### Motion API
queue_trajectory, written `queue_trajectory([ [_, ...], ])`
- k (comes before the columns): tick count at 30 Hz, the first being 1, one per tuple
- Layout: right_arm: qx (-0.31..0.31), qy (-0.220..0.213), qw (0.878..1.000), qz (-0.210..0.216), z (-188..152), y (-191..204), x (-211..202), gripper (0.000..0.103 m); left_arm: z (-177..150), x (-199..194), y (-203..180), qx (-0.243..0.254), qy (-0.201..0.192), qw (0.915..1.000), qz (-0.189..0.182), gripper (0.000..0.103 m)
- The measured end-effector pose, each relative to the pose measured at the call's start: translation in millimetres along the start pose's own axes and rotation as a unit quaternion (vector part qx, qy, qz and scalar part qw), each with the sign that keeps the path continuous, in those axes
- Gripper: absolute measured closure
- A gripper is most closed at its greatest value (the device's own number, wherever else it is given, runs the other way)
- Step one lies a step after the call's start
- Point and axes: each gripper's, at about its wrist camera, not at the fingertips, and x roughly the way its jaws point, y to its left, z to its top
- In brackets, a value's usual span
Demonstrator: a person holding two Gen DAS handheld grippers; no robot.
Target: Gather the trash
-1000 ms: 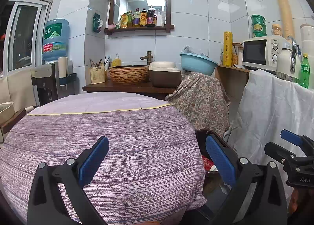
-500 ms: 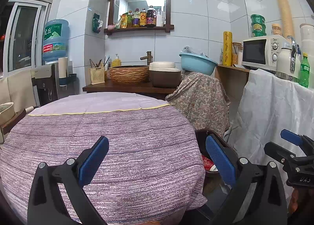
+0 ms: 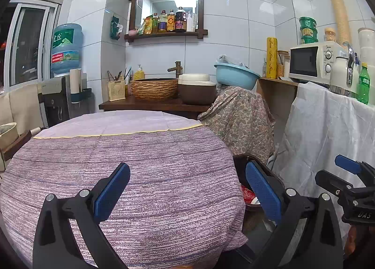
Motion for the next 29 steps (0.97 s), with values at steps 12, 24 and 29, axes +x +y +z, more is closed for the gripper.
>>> queue_trajectory([
  [12, 0.001, 0.001, 1.0, 0.001, -1.4, 0.9, -0.3, 0.006, 0.2, -0.1, 0.1, 0.0, 0.0, 1.0, 0.0, 0.005],
  [24, 0.002, 0.001, 1.0, 0.001, -2.2, 1.6, -0.9, 0.006, 0.4, -0.1, 2.2, -0.004, -0.001, 1.0, 0.001, 0.005],
  [29, 0.001, 0.001, 1.0, 0.001, -1.1, 1.1, -0.2, 0.006, 1.3, 0.2, 3.7, -0.003, 0.0, 1.0, 0.001, 0.005],
])
